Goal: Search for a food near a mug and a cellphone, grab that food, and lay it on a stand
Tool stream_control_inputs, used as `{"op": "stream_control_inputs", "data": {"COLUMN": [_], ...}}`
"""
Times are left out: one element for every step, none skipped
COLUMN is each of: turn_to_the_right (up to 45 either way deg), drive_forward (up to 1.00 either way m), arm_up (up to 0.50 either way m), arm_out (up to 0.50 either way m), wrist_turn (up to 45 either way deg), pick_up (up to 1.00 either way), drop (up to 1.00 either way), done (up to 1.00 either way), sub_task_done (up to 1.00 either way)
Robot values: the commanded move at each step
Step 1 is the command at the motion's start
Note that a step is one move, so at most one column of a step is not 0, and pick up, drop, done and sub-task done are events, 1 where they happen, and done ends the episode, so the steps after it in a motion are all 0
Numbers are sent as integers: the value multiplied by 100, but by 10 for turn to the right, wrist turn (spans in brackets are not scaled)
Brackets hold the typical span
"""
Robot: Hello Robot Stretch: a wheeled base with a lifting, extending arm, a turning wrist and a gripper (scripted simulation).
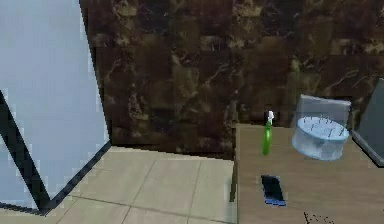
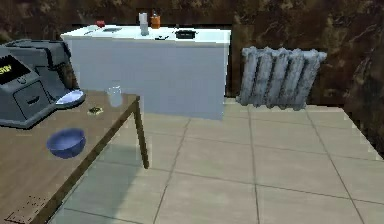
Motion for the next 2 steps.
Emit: {"op": "stream_control_inputs", "data": {"turn_to_the_right": [450, 450], "drive_forward": [0, 0], "arm_up": [0, 0], "arm_out": [0, 0], "wrist_turn": [0, 0], "pick_up": [0, 0], "drop": [0, 0], "done": [0, 0], "sub_task_done": [0, 0]}}
